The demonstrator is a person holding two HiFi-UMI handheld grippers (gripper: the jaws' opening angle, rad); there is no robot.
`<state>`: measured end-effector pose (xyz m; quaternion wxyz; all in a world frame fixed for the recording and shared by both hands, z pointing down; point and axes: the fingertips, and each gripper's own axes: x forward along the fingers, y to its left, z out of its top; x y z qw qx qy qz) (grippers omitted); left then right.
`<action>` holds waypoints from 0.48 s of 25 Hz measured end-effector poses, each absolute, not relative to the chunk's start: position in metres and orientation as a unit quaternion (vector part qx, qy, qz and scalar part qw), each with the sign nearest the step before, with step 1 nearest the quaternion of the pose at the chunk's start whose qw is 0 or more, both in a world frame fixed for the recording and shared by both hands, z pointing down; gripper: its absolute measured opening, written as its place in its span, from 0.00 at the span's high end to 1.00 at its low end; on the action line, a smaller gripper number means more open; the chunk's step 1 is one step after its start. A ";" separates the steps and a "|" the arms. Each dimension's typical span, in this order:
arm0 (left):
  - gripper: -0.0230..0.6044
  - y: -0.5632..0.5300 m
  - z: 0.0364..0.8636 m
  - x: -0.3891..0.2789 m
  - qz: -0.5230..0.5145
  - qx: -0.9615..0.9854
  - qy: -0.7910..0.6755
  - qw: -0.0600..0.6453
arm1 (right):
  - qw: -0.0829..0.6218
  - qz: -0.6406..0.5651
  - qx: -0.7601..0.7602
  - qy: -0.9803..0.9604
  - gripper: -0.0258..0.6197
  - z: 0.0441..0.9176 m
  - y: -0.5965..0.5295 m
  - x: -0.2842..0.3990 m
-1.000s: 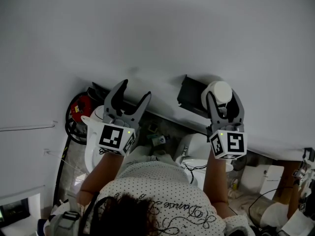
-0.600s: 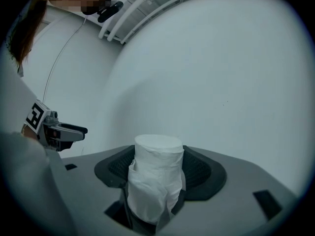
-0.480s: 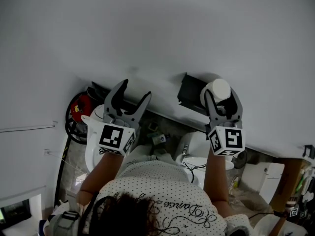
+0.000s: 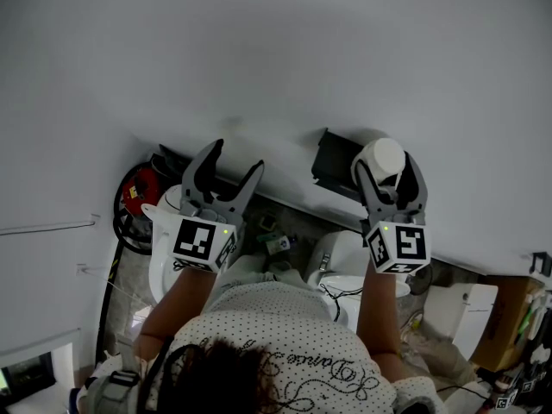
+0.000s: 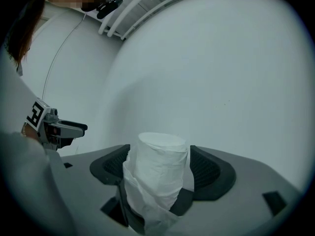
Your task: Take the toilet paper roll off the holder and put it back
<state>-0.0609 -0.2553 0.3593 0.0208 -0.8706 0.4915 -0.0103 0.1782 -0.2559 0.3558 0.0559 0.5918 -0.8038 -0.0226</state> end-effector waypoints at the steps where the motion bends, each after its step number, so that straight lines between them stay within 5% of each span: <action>1: 0.49 -0.255 0.359 -0.061 -0.010 -0.871 0.491 0.021 | 0.055 -0.024 0.592 -0.804 0.38 0.354 -0.255 0.178; 12: 0.49 -0.252 0.353 -0.056 0.001 -0.875 0.483 0.027 | 0.024 -0.055 0.586 -0.808 0.35 0.319 -0.239 0.178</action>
